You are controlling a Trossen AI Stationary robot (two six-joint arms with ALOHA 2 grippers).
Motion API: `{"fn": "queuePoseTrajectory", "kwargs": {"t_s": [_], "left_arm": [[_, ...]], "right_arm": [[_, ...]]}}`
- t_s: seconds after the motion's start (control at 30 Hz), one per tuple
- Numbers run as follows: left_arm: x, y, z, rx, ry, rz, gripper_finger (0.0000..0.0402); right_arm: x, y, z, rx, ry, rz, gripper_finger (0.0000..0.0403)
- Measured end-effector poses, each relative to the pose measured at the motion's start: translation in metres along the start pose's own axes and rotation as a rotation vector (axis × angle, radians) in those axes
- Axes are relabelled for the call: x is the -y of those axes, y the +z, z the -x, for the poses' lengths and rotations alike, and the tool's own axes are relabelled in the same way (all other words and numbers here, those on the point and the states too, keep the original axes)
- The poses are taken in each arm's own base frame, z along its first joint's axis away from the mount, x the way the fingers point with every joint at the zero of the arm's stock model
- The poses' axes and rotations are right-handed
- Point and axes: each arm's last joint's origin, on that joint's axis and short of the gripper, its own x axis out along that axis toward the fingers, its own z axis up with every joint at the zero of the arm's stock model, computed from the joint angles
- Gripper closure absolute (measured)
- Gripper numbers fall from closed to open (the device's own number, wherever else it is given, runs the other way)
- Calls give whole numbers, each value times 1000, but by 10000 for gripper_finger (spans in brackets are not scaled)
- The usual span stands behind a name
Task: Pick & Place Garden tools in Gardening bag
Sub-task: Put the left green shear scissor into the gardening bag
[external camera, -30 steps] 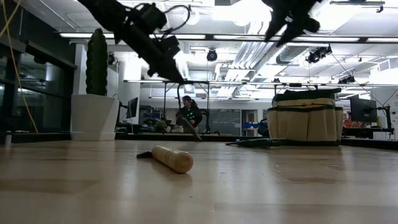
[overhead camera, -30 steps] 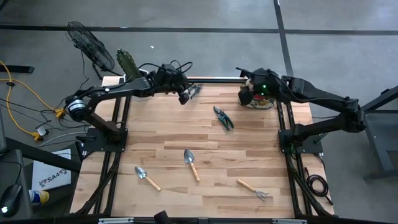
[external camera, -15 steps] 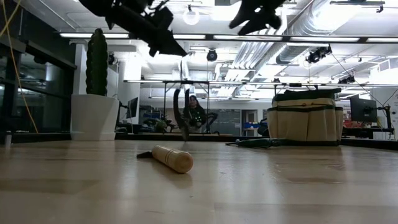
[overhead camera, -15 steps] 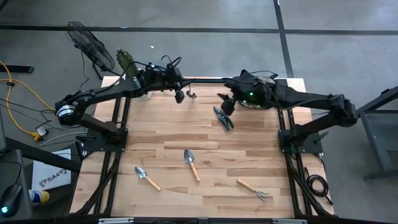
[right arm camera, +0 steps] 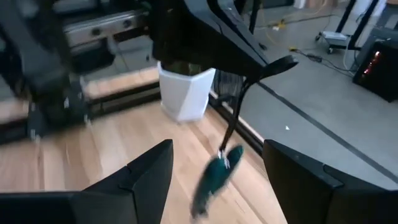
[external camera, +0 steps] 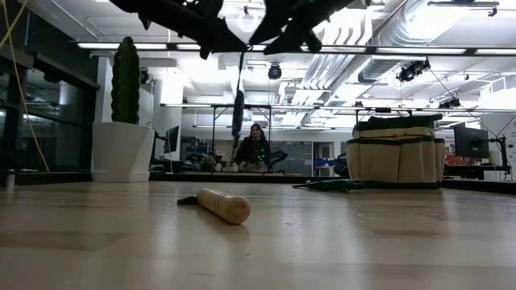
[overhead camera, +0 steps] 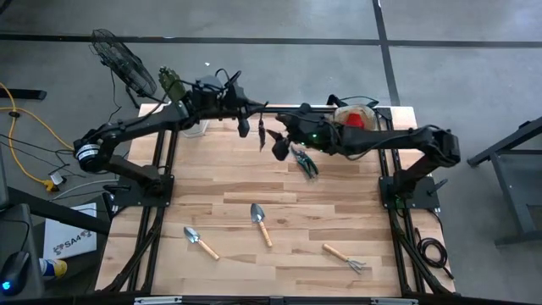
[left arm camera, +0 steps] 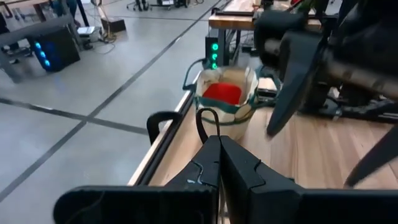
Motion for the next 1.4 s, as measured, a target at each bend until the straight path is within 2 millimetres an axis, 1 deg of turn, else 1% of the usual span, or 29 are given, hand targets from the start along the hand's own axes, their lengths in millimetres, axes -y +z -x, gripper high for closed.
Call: {"fn": "queuePoseTrajectory", "kwargs": {"t_s": [0.13, 0.27, 0.4, 0.53, 0.7, 1.0, 1.13, 1.4], "left_arm": [[0, 8, 2, 9, 0, -3, 401], [1, 15, 4, 4, -15, -23, 401], [3, 22, 5, 21, -17, -38, 401], [6, 27, 6, 42, -47, -47, 401], [10, 27, 5, 41, -59, -65, 401], [10, 28, 5, 56, -90, -75, 401], [11, 29, 5, 62, -108, -76, 401], [11, 29, 5, 65, -129, -72, 401]], "right_arm": [[-4, -2, -14, 69, -17, -39, 162], [-5, -4, -21, 99, -43, -49, 162], [-4, -2, -21, 116, -43, -51, 162], [-5, 3, -20, 167, -39, -12, 162], [-3, 6, -20, 185, -39, 26, 162], [0, 11, -20, 239, -44, 20, 167], [0, 13, -20, 250, -47, 20, 194], [4, 13, -21, 245, -59, 16, 283]]}}
